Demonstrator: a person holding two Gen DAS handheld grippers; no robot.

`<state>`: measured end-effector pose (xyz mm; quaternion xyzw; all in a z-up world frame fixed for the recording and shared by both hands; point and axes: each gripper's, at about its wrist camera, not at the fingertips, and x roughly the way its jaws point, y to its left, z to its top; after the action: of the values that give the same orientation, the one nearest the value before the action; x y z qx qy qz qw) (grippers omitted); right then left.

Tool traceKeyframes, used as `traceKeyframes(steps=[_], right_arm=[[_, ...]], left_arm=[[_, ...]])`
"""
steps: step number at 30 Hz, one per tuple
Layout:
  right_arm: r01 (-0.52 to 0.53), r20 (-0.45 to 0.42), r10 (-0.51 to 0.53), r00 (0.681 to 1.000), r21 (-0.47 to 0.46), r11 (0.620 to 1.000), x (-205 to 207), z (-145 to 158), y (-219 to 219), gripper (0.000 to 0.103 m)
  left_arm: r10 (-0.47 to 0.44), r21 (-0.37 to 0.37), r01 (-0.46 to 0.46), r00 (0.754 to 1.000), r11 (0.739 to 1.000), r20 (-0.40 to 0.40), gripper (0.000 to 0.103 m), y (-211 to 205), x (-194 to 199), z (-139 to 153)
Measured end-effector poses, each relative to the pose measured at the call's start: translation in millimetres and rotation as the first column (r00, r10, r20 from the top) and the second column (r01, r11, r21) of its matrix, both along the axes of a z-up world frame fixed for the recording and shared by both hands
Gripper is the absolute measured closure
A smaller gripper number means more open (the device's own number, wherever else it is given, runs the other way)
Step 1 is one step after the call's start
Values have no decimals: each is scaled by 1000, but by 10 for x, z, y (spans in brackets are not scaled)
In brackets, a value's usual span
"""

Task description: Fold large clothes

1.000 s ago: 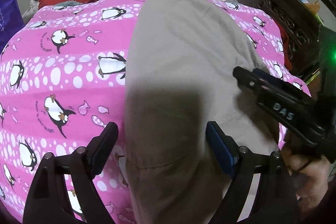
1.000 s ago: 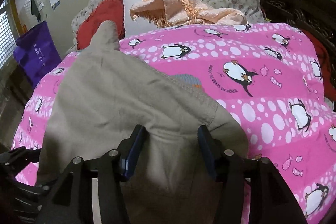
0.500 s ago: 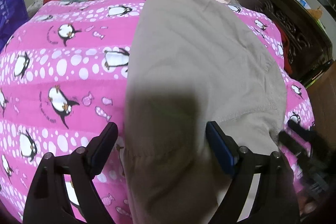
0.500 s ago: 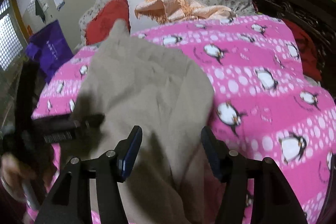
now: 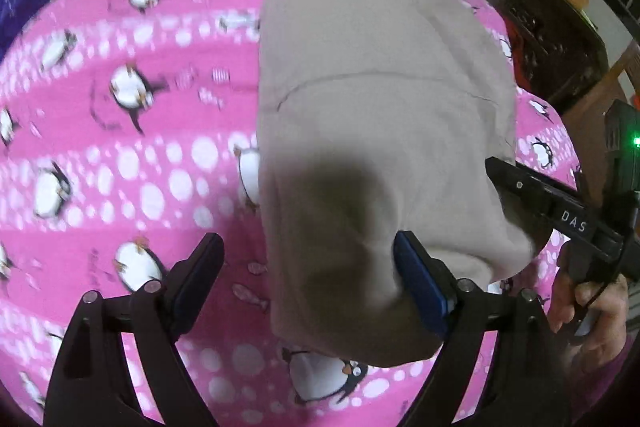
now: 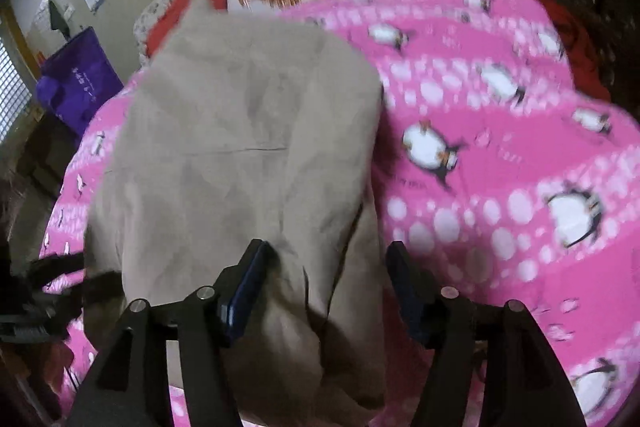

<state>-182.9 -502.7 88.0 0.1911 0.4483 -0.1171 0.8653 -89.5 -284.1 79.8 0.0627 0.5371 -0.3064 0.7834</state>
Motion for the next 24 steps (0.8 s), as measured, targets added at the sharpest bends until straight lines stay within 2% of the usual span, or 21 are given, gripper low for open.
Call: traceKeyframes(steps=[3,4,5,7,10,12,14,16,18,19,20,21,22,23,24], right_arm=[[20,27,-22,999,76,997,-25,-7,-116,34],[10,69,-16,997,92,996,-56,50,-153,31],[2,97,-11,995,95,996,-69,89,-176,23],[-15,135,3,991,84,996,-61,152,-225,16],[-52,160,31,987,128,990,66,101,-348,15],[-89,150,61,987,189,978,191,-21,-411,15],[-136,137,104,985,253,958,322,-146,-402,15],[-170,160,126,979,305,937,411,-203,-406,14],[-195,157,148,977,356,914,483,-241,-377,17],[-194,151,148,977,362,912,504,-242,-358,21],[-191,149,146,978,352,917,522,-217,-332,35],[-195,151,151,977,343,919,517,-181,-309,43],[-207,159,160,974,348,914,514,-130,-284,61],[-212,171,160,972,355,910,493,-71,-263,66],[-213,178,159,971,347,913,460,-1,-224,72]], left_arm=[[6,-63,-11,997,998,-76,15,49,99,58],[0,-75,-5,997,997,-72,15,55,120,96],[-11,-99,6,999,995,-53,15,55,157,171],[-25,-132,21,999,991,-29,15,44,239,261],[-36,-173,25,998,985,-59,11,-21,446,228],[-37,-168,20,995,986,-96,11,-72,545,118],[-46,-188,20,990,982,-137,8,-130,623,4],[-64,-211,25,981,977,-181,5,-184,689,-107],[-73,-242,17,972,970,-222,5,-199,755,-176],[-80,-255,18,969,967,-235,9,-203,776,-183],[-98,-273,31,967,962,-235,26,-208,781,-161],[-126,-297,50,962,953,-241,36,-211,769,-118],[-124,-296,49,963,954,-238,43,-206,745,-88],[-129,-298,56,965,953,-230,54,-188,732,-26],[-140,-302,70,965,951,-220,59,-156,707,35]])
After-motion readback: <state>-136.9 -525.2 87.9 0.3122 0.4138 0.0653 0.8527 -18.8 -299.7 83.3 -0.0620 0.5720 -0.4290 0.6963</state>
